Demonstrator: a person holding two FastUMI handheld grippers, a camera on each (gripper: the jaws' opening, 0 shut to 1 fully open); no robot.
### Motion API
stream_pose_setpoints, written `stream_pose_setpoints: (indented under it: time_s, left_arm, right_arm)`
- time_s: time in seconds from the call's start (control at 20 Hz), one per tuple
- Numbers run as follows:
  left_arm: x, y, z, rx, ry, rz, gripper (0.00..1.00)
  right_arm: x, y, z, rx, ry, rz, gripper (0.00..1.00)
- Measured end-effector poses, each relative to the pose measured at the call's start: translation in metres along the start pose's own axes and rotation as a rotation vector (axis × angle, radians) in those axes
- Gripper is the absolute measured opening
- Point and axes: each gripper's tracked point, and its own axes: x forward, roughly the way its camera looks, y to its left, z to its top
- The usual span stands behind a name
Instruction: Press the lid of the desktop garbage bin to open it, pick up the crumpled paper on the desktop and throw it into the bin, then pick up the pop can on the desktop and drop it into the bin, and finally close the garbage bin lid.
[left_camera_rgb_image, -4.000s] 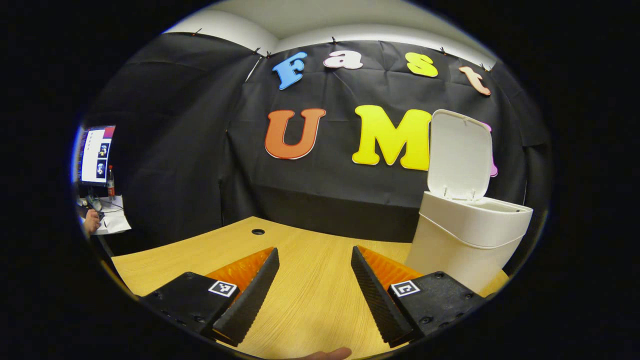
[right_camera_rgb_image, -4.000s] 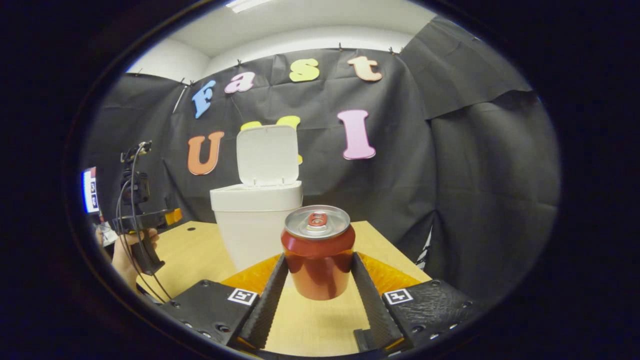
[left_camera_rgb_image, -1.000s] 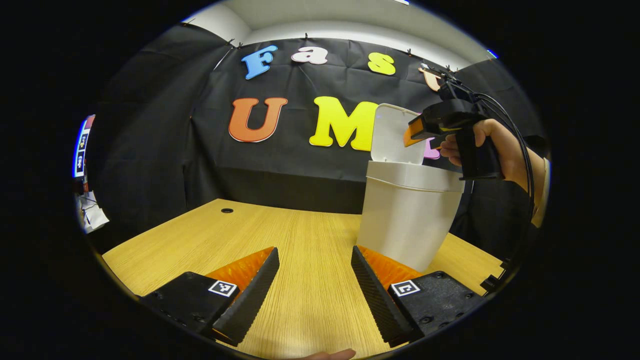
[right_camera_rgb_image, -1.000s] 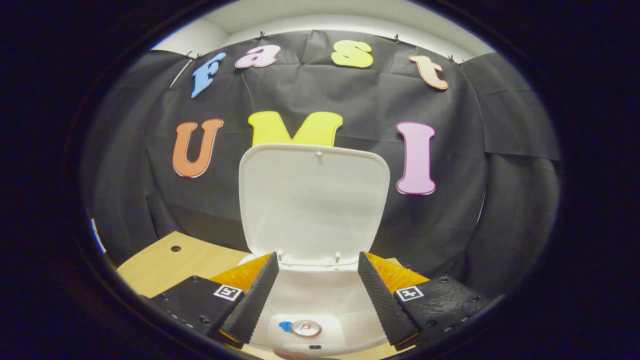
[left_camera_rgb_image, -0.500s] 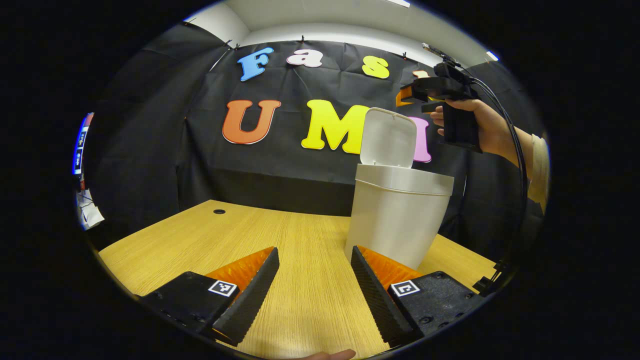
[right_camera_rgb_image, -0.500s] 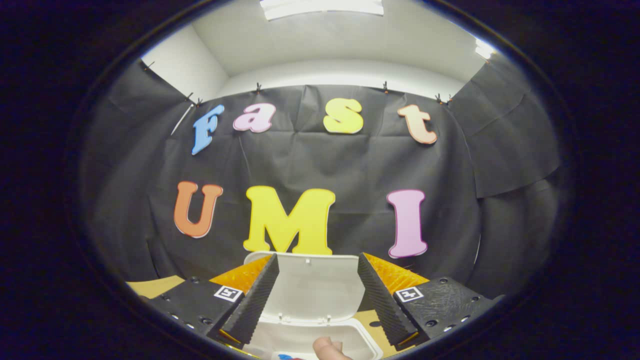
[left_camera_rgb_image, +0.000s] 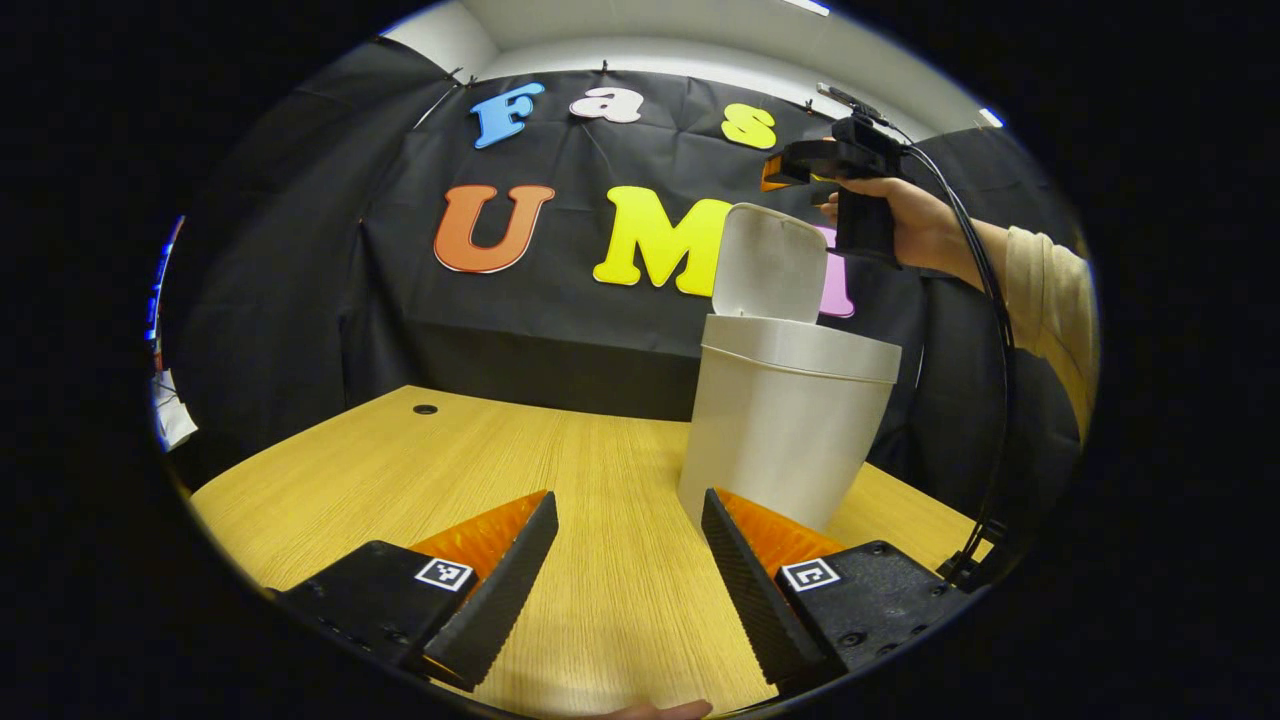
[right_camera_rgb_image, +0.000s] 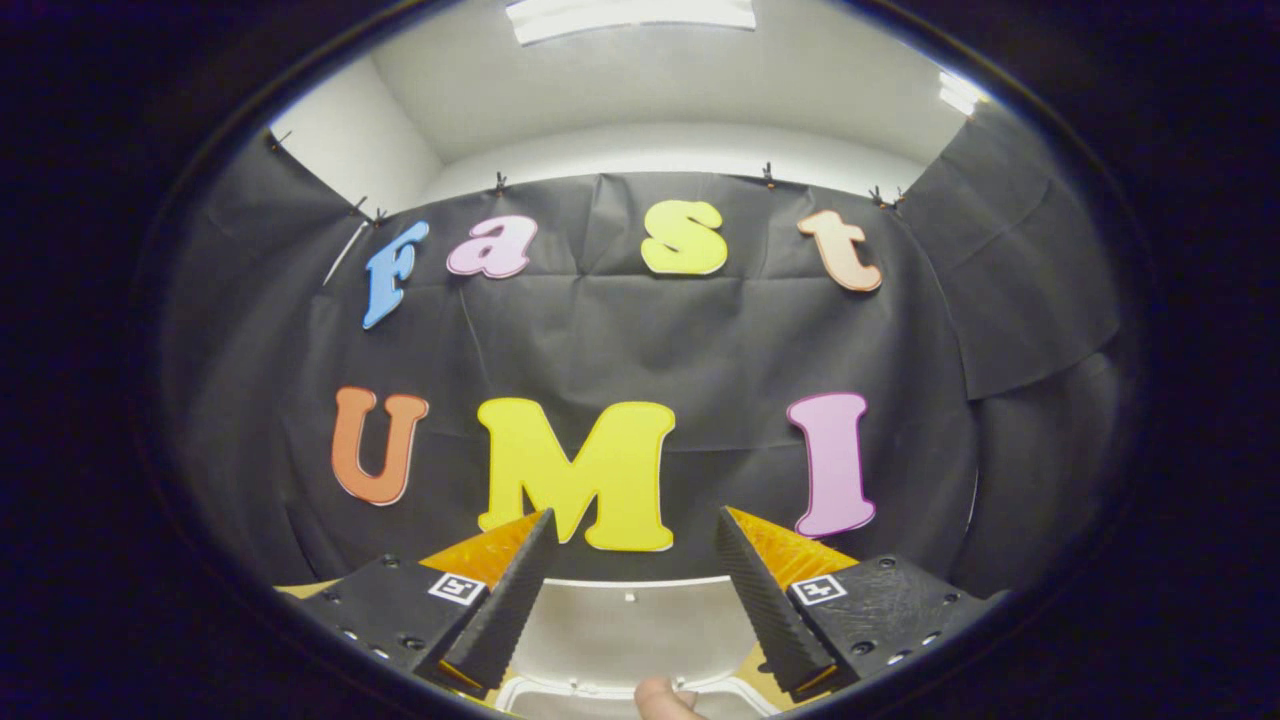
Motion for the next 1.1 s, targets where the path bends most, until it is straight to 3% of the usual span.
stream_pose_setpoints:
  time_s: [0.1, 0.2, 0.25, 0.5, 0.65, 0.75, 0.85, 1.1]
  left_arm:
    - [-0.001, 0.001, 0.002, 0.004, -0.001, -0.006, 0.96]
    - [-0.003, -0.001, 0.004, 0.002, -0.011, -0.031, 0.96]
    - [-0.003, 0.001, 0.005, 0.002, -0.013, -0.03, 0.96]
    - [-0.003, 0.006, 0.008, 0.006, -0.018, -0.01, 0.96]
    - [-0.003, -0.004, 0.004, 0.013, -0.013, -0.042, 0.96]
    - [-0.006, -0.005, 0.005, 0.044, -0.008, -0.047, 0.96]
    - [-0.008, 0.0, 0.009, 0.064, -0.026, -0.034, 0.96]
    - [-0.003, 0.006, -0.002, 0.032, 0.012, -0.031, 0.96]
  right_arm:
    - [0.007, -0.006, -0.027, 0.001, 0.099, -0.034, 0.94]
    - [0.004, -0.006, -0.024, 0.078, 0.104, -0.025, 0.98]
    - [0.002, -0.005, -0.026, 0.088, 0.13, -0.017, 0.93]
    - [-0.014, -0.006, -0.025, 0.068, 0.165, -0.009, 0.97]
    - [-0.028, -0.01, -0.027, 0.072, 0.193, 0.003, 0.99]
    - [-0.037, -0.011, -0.027, 0.062, 0.202, 0.027, 0.99]
    - [-0.042, -0.023, -0.033, 0.031, 0.231, -0.016, 0.94]
    - [-0.066, -0.012, -0.079, -0.067, 0.417, 0.007, 0.97]
